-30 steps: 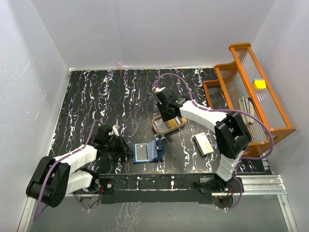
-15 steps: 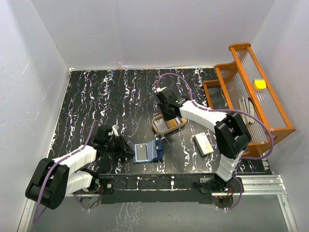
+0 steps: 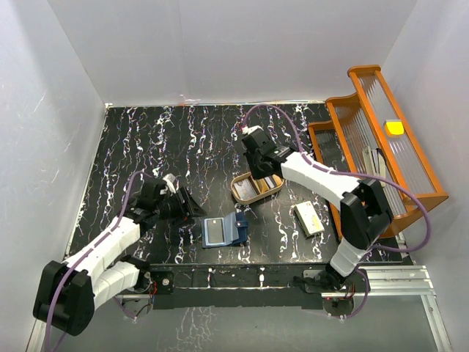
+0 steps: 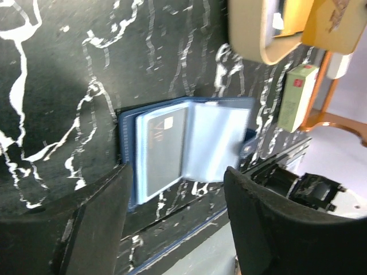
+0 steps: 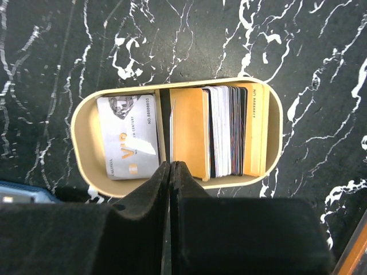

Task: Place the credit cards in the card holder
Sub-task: Pick up the credit card from the storage box.

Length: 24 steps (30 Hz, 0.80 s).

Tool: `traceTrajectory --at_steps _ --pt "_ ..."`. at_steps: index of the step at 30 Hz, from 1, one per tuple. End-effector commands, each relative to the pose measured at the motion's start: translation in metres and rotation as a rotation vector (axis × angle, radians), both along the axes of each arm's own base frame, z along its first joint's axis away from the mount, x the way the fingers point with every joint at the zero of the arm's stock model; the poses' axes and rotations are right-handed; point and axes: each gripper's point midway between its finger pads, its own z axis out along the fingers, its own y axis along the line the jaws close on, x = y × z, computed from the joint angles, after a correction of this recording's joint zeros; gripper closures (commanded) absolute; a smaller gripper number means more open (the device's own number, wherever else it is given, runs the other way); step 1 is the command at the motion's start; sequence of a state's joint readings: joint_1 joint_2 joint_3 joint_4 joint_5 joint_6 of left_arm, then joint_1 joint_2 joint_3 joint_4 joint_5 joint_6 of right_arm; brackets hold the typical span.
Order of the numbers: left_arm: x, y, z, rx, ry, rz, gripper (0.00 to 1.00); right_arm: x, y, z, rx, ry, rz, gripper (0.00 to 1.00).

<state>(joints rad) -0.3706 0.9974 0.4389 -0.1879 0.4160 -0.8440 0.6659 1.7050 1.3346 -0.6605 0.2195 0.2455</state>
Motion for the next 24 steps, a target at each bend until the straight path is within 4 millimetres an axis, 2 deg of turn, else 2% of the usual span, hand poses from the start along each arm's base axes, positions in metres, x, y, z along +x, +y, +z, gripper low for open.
traceTrajectory --at_steps 1,6,12,16,19,24 --pt "0.010 -0.007 0.040 -0.044 -0.067 -0.006 0.34 0.005 0.007 0.062 0.124 -0.124 -0.030 1.00" --pt "0.016 -0.020 0.074 -0.135 -0.119 -0.022 0.33 -0.006 0.017 0.087 0.254 -0.148 -0.007 1.00" --pt "0.020 -0.038 0.108 -0.287 -0.168 -0.060 0.33 -0.038 0.048 0.127 0.555 -0.148 0.092 1.00" --pt "0.022 -0.045 0.121 -0.352 -0.205 -0.076 0.32 -0.069 0.067 0.165 0.817 -0.149 0.179 1.00" --pt "0.022 -0.049 0.128 -0.396 -0.219 -0.088 0.32 -0.087 0.074 0.179 0.952 -0.116 0.207 1.00" --pt "0.021 -0.055 0.139 -0.473 -0.248 -0.109 0.32 -0.112 0.087 0.189 1.123 -0.020 0.276 1.00"
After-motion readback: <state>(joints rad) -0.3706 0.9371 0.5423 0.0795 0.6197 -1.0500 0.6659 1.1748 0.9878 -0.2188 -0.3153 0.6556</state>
